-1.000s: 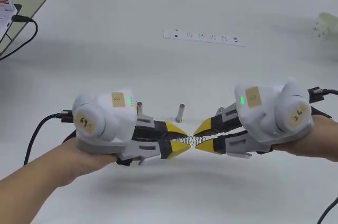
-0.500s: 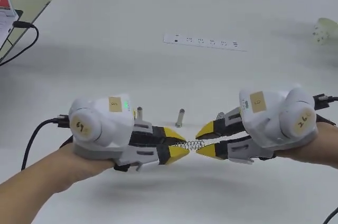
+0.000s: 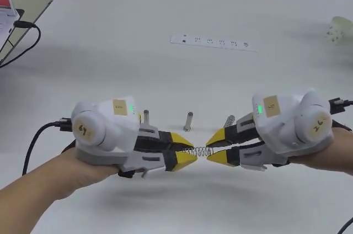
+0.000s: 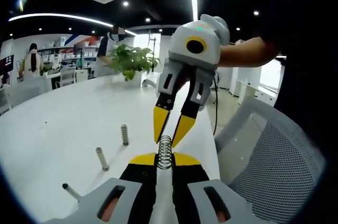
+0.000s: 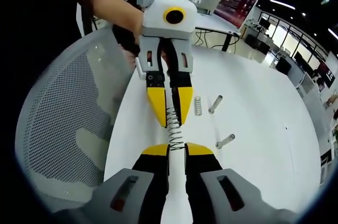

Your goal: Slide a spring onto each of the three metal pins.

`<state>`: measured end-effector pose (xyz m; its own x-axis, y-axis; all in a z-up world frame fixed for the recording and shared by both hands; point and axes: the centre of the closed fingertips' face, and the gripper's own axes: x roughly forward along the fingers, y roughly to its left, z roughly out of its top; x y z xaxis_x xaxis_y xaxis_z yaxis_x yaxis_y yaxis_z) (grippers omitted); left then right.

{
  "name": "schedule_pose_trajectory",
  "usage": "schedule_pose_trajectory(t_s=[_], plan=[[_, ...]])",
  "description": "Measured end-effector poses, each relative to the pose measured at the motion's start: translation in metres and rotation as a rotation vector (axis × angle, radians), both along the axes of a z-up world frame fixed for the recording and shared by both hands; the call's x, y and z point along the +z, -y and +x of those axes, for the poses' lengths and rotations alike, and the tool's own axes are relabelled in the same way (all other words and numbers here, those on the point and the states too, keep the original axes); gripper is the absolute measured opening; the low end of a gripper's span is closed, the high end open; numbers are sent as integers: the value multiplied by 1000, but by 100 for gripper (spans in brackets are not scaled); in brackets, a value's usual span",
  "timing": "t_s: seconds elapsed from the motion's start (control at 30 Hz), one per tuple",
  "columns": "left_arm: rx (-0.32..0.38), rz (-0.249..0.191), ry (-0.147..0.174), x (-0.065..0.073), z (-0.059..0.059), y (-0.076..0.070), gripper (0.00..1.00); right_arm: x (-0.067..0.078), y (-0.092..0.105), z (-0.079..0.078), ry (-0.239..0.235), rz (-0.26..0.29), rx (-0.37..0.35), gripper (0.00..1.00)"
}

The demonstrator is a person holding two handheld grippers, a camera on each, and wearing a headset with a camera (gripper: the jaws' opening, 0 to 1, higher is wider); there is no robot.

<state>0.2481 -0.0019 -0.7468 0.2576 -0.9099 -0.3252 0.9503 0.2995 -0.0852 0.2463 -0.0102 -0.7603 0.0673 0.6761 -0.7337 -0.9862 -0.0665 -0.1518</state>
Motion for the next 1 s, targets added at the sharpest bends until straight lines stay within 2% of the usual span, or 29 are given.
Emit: schedule_pose_trajectory(t_s=[0.23, 0.5, 0.7, 1.0], plan=[[9, 2, 3, -1, 2, -1, 2, 6, -1, 2, 44, -9, 17, 8], [7, 22, 0, -6, 1, -2, 2, 21, -6, -1, 103, -3, 60, 7], [0, 30, 7, -8, -1, -1, 2, 31, -13, -6, 128, -9, 109, 7], [-4, 23, 14, -6, 0, 0, 2, 37, -16, -6, 132, -12, 132, 7]])
